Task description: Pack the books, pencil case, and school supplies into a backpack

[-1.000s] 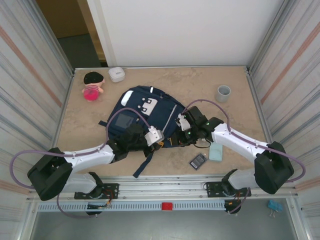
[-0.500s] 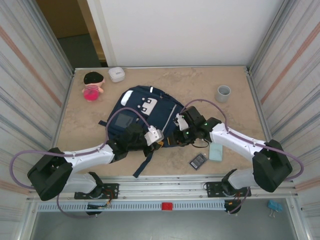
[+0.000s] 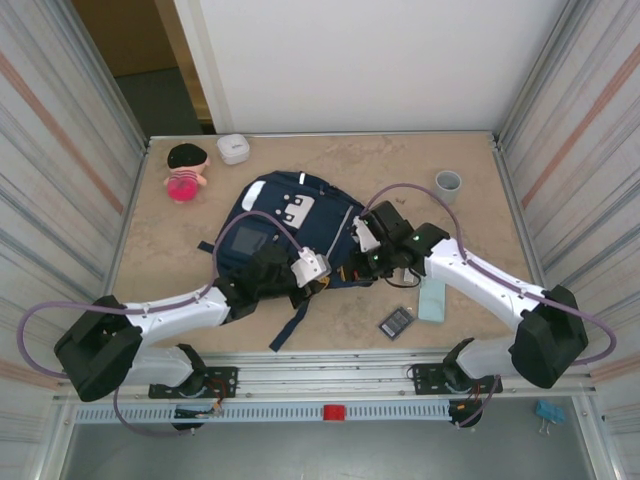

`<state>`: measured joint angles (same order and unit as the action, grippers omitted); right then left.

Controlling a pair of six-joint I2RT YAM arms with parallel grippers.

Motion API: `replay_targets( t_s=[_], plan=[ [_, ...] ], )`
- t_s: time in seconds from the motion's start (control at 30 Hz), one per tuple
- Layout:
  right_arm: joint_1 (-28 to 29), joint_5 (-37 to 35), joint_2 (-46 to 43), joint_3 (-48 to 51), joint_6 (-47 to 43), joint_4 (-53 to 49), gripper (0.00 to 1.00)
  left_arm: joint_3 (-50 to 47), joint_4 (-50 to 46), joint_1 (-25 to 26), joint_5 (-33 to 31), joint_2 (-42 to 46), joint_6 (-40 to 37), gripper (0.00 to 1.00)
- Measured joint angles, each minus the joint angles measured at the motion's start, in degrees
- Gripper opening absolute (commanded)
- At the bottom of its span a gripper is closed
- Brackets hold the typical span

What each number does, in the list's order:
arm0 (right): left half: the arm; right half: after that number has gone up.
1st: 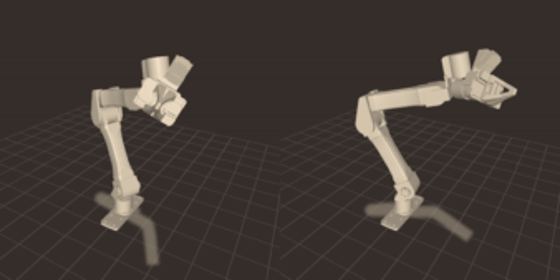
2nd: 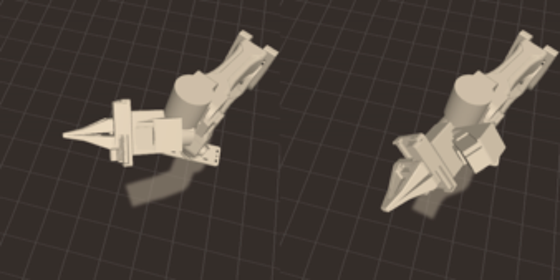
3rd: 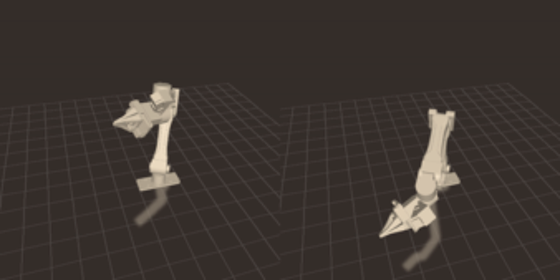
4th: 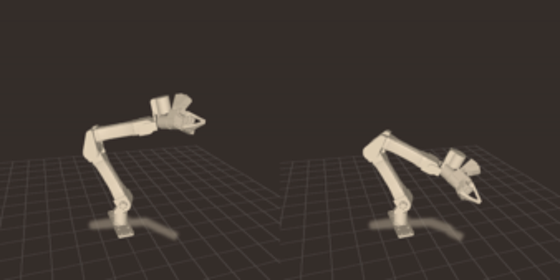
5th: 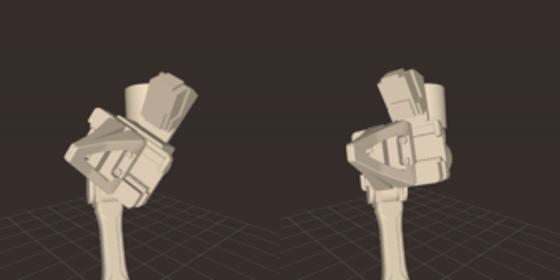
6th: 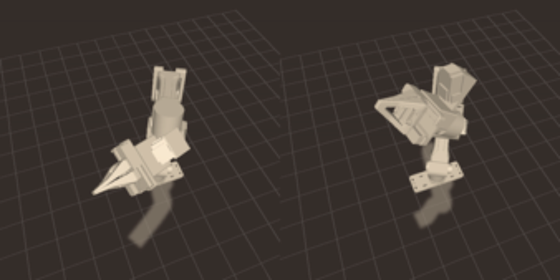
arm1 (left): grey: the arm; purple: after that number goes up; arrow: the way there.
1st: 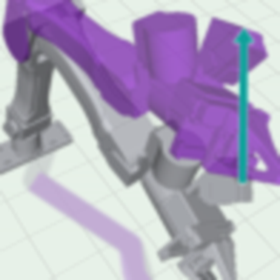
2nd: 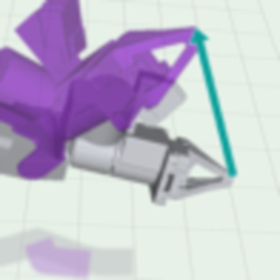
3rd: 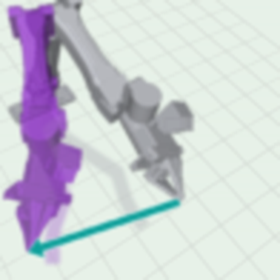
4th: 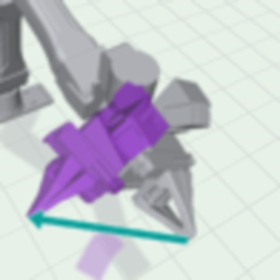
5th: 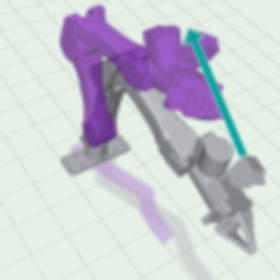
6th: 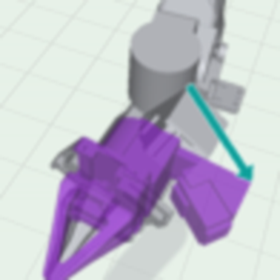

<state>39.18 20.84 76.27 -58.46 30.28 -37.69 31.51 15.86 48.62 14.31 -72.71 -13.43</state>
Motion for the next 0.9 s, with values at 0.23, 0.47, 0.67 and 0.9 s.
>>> replay_targets(
  t_s=[0.23,0.47,0.67,0.9],
  plan=[
    [-2.5,-8.2,0.2,-1.8,-1.0,-7.6,0.00,-0.1,-7.4,-0.2,-2.1,0.0,-0.5,0.04],
    [-2.6,-1.6,0.3,1.5,-0.7,-4.2,0.31,-1.3,-6.3,-0.3,0.0,0.2,-1.1,0.21],
    [-5.9,5.3,0.1,6.4,1.6,1.3,0.49,-2.1,-3.6,-0.5,2.0,1.9,-1.0,0.71],
    [-11.8,10.8,-2.2,8.5,6.5,7.1,0.50,2.9,-9.6,-0.7,-3.7,4.9,-3.1,0.82]
  ],
)
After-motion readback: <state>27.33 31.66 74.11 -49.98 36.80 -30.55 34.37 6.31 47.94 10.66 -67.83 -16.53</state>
